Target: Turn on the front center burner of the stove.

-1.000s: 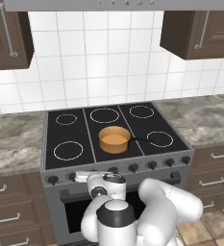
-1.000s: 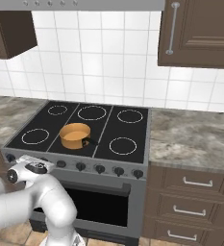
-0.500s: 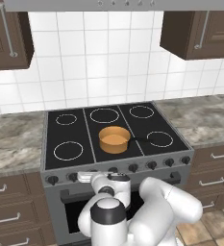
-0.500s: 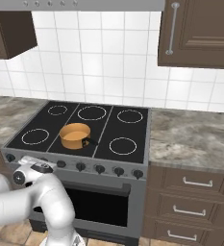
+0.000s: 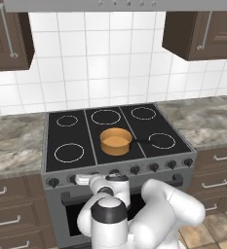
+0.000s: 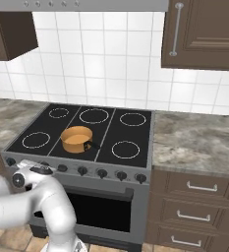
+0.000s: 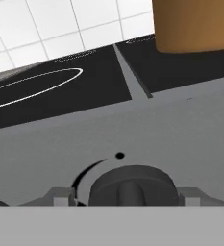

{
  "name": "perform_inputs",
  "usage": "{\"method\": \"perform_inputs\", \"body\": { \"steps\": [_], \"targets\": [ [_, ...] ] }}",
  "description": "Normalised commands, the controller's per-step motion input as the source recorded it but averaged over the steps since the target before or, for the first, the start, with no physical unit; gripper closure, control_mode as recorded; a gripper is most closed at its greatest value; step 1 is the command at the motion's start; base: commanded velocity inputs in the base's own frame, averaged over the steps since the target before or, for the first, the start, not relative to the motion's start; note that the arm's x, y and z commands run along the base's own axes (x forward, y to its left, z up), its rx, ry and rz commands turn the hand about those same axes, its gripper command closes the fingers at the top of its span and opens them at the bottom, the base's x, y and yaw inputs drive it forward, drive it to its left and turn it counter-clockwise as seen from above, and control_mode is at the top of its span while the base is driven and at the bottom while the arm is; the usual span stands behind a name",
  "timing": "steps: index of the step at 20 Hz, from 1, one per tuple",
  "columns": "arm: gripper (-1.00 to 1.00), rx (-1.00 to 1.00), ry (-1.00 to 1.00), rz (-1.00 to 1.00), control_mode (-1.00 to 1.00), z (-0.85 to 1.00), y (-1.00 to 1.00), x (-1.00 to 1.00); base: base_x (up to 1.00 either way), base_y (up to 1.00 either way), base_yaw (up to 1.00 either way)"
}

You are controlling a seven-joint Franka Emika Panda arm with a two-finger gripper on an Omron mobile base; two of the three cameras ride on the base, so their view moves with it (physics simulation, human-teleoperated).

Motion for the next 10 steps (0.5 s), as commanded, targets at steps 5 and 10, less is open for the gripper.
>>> {"method": "perform_inputs", "body": {
  "steps": [5,10],
  "targets": [
    [1.0,0.0,0.15,0.0,-1.0,-0.18,0.23,0.09,0.0,0.0,0.0],
    [1.0,-0.03,0.15,0.0,-1.0,-0.15,0.28,0.1,0.0,0.0,0.0]
  ]
}}
